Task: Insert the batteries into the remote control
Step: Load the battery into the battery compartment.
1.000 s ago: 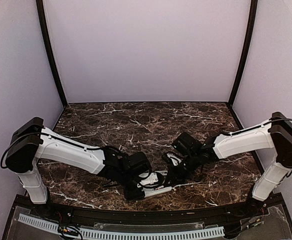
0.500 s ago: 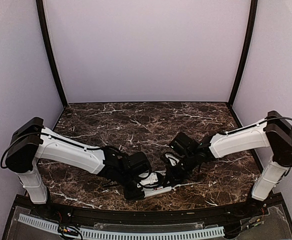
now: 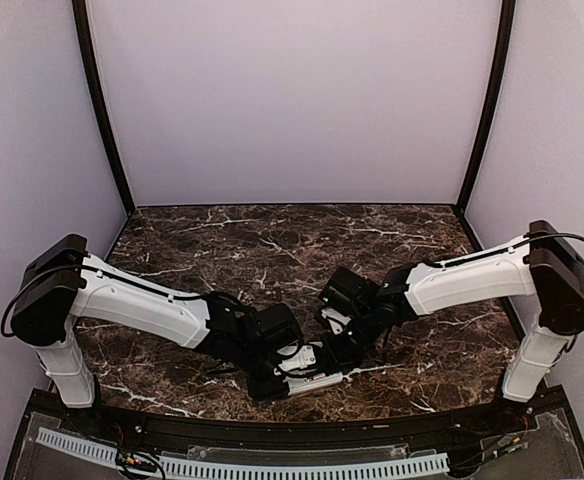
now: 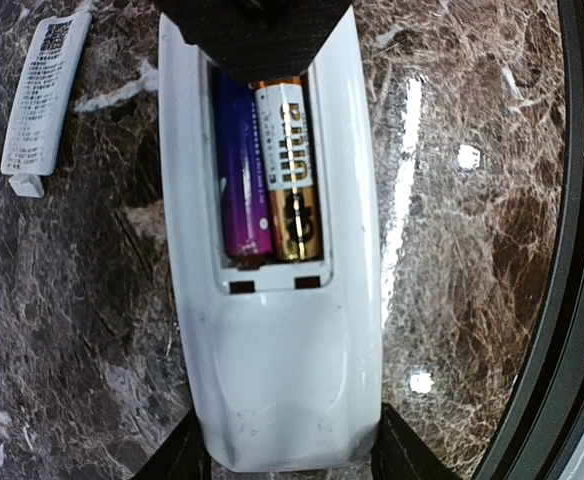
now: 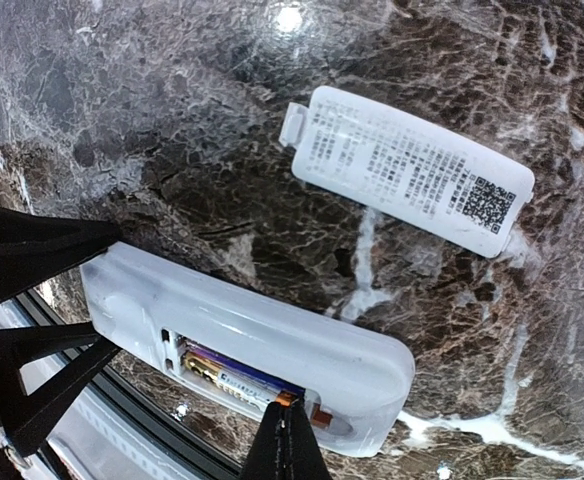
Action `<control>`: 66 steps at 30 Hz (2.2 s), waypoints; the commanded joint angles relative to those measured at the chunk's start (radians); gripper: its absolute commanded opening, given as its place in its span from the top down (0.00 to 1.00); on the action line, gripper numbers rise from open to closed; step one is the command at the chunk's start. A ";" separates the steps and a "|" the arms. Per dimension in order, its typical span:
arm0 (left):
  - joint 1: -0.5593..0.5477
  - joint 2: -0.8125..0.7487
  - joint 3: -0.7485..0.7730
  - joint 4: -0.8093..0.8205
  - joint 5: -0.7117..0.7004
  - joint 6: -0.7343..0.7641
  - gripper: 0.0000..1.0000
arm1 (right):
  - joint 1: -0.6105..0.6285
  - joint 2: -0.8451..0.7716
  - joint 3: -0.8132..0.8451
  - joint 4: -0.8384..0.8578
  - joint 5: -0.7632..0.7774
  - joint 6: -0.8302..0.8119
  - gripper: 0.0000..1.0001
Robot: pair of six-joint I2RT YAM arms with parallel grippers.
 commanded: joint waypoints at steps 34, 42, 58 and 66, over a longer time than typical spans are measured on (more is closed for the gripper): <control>0.032 -0.360 -0.217 0.100 -0.047 -0.001 0.31 | 0.110 0.168 0.126 -0.145 0.155 -0.066 0.91; 0.035 -0.369 -0.220 0.101 -0.047 -0.001 0.31 | 0.111 0.130 0.195 -0.224 0.201 -0.079 0.89; 0.036 -0.362 -0.217 0.098 -0.040 0.002 0.31 | 0.111 0.143 0.196 -0.183 0.152 -0.093 0.96; 0.033 -0.234 -0.157 0.051 0.012 0.033 0.42 | 0.111 0.160 0.137 -0.075 0.063 -0.063 1.00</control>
